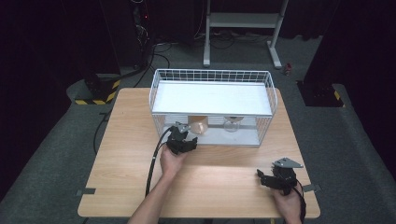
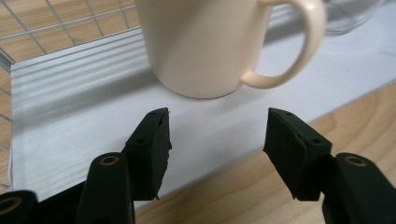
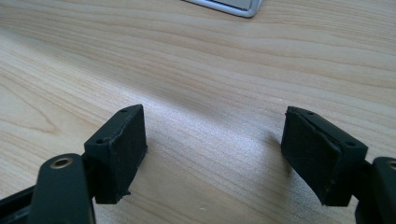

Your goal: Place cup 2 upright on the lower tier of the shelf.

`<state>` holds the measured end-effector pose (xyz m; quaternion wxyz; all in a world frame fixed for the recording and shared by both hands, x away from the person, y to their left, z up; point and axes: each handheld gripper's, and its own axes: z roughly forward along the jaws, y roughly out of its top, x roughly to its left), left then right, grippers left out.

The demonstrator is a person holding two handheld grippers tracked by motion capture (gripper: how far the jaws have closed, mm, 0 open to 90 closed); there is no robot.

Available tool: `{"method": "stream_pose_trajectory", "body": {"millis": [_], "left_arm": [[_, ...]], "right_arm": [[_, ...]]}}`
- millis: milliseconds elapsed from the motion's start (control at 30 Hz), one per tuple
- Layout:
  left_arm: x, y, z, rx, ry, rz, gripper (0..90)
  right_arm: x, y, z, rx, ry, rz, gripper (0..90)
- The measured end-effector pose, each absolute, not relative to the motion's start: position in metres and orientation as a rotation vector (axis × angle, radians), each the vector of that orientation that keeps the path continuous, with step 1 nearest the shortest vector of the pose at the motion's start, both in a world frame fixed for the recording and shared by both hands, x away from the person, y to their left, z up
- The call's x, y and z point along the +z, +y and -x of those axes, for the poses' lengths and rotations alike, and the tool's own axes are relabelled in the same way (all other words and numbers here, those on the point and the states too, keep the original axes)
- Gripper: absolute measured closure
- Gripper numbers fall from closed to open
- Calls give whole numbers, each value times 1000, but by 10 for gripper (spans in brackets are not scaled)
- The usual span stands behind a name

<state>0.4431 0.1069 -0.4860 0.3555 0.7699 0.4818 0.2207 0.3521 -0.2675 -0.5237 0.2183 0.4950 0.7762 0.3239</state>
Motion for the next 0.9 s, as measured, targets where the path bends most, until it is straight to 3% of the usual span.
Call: {"method": "stream_pose_trajectory", "body": {"millis": [900], "left_arm": [[-465, 124, -409, 590, 1188, -1928, 397]], "right_arm": [[-524, -268, -352, 895, 2150, -1368, 221]]}}
